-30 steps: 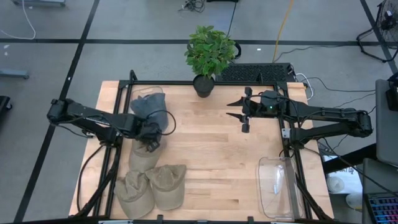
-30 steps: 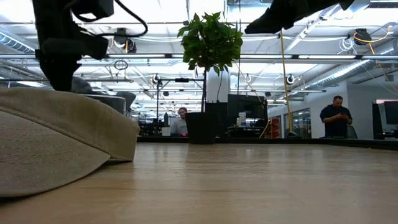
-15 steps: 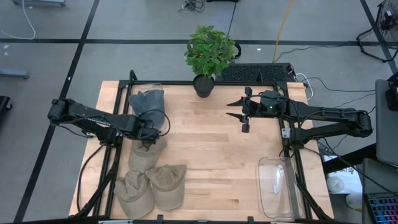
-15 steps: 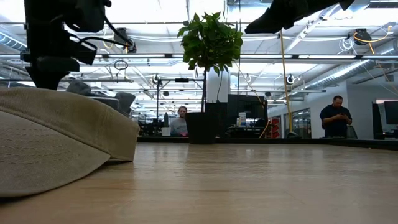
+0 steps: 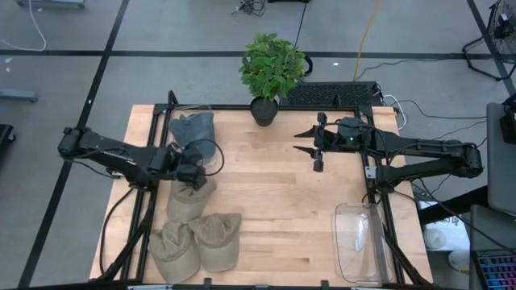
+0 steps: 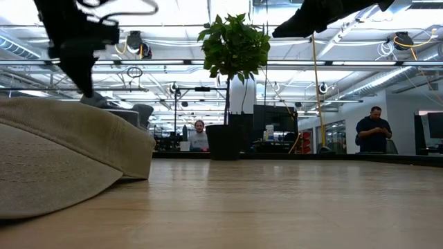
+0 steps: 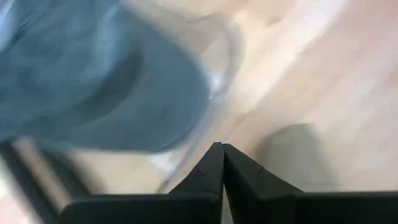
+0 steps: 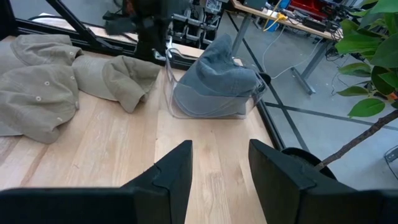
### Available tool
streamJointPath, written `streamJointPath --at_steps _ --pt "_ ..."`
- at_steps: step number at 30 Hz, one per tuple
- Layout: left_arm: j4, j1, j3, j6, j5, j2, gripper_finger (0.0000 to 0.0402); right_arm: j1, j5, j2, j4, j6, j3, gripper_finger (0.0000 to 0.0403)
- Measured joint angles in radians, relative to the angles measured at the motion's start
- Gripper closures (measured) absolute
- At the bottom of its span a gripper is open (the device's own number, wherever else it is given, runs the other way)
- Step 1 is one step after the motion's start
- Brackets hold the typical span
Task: Pick & Place hat
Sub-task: Put the blue cap into the left transparent bin, then put the top left brown cap into the right transparent bin
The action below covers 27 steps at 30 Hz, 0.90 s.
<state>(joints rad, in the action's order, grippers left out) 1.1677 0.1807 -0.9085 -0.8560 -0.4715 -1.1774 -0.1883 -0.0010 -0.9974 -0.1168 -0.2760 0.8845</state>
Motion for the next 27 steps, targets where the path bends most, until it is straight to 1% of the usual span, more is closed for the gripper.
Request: streamJointPath --at_steps 2,4,8,11,13,15,19,21,23,24,27 --pt "-0.029 0.003 0.0 0.017 0.041 0.024 0.0382 0.0 0.0 0.0 -0.001 0.0 0.0 0.0259" --pt "-0.015 -0.002 0.0 -0.018 0.085 0.042 0.0364 0.0 0.0 0.0 0.0 -0.002 0.0 0.0259" --pt "-0.017 0.005 0.0 -0.09 0.225 0.069 0.0311 0.0 0.0 0.0 0.0 -0.005 0.0 0.0259" --pt "-0.021 0.04 0.001 -0.133 0.343 0.066 0.0271 0.0 0.0 0.0 0.0 -0.005 0.0 0.0259" --pt "-0.022 0.072 0.007 -0.186 0.39 0.064 0.0249 0.0 0.0 0.0 0.0 -0.005 0.0 0.0259" --pt "-0.021 0.111 0.018 -0.273 0.402 0.059 0.0231 0.0 0.0 0.0 0.017 -0.007 -0.012 0.0259" --pt "-0.018 0.181 0.041 -0.517 0.401 0.049 0.0203 0.0 0.0 0.0 0.082 -0.035 -0.064 0.0259" --pt "-0.017 0.209 0.044 -0.593 0.382 0.038 0.0194 0.0 0.0 0.0 0.13 -0.05 -0.093 0.0259" --pt "-0.029 0.229 0.044 -0.613 0.352 0.024 0.0187 0.0 0.0 0.0 0.173 -0.056 -0.118 0.0259" --pt "-0.039 0.238 0.044 -0.593 0.347 0.015 0.0184 0.0 0.0 0.0 0.193 -0.056 -0.128 0.0259" --pt "-0.053 0.271 0.044 -0.449 0.344 -0.007 0.0182 0.0 0.0 0.0 0.239 -0.05 -0.153 0.0259"
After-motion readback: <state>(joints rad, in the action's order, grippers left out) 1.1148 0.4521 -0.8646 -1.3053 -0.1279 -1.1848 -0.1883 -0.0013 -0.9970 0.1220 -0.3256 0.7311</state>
